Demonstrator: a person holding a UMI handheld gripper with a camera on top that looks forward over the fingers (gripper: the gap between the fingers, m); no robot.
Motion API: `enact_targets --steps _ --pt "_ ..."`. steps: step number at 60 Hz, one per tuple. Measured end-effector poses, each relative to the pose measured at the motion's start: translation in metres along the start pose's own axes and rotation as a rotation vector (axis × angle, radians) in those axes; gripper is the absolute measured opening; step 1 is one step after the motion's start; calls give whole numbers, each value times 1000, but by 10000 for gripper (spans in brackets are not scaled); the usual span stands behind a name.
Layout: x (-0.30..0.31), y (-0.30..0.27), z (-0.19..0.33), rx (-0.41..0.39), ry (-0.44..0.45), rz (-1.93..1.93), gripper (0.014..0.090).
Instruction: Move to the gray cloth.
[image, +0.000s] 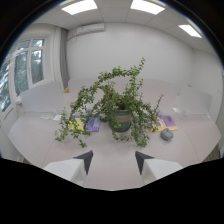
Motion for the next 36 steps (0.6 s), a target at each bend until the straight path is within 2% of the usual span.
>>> enact_targets --steps 12,22,36 --pt "19 12 4 0 25 3 849" --pt "67 34 8 -27 97 15 845" --pt "153 60 29 -69 143 29 847"
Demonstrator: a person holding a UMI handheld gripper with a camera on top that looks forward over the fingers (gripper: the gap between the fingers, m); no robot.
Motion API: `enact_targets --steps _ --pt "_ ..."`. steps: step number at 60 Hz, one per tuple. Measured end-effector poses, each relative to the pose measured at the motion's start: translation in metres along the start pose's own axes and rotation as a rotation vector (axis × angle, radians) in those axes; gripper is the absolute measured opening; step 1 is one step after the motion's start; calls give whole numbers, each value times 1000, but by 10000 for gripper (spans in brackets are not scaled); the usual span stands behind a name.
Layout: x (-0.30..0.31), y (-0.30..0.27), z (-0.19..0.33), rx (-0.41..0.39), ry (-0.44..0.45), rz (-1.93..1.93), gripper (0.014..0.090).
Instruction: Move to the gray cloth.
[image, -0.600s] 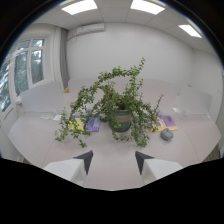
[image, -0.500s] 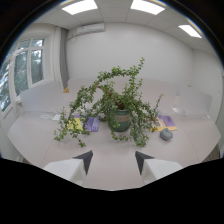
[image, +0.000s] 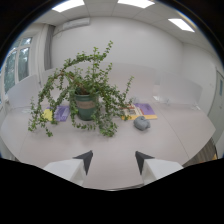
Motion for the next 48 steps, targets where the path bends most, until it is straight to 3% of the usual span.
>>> enact_targets --steps 21,48 --pt "104 9 94 -48 -52 -45 842" --pt "151 7 212 -50 -114 -64 846"
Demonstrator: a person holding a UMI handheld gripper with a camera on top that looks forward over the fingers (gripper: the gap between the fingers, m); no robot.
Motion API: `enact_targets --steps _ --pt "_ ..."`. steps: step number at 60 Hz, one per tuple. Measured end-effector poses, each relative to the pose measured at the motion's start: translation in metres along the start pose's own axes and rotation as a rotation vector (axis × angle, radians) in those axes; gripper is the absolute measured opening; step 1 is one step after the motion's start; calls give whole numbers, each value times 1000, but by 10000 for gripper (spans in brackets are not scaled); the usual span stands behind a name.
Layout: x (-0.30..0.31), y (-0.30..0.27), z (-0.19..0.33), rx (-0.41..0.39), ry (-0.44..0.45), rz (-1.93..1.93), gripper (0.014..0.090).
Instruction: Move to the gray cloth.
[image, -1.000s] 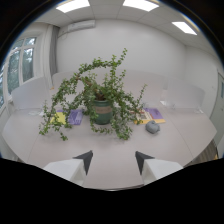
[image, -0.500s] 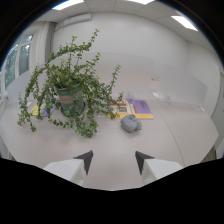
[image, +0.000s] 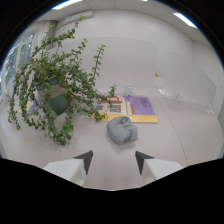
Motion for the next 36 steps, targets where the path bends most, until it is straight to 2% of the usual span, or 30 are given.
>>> enact_targets --steps 18,36 --pt "17 -14 50 6 0 0 848" --pt "15 -18 60 2 0 6 845"
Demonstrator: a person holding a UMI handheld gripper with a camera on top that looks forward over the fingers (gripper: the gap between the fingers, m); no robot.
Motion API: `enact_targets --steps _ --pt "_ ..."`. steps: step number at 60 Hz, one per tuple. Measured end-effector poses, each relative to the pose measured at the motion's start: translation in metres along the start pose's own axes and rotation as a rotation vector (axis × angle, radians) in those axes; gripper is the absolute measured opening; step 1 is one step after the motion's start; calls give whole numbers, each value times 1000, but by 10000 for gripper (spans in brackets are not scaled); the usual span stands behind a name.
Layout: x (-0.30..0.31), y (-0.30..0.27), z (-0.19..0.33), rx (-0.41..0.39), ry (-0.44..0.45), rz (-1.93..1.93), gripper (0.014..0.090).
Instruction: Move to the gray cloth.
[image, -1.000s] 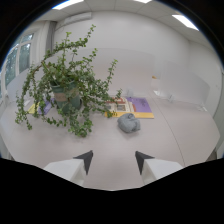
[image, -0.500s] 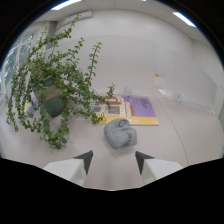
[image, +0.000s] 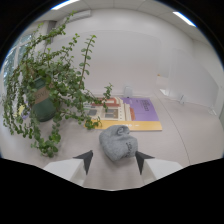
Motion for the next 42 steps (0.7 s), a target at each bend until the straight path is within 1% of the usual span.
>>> enact_targets --steps 42 --pt "0 -5 -3 -5 11 15 846"
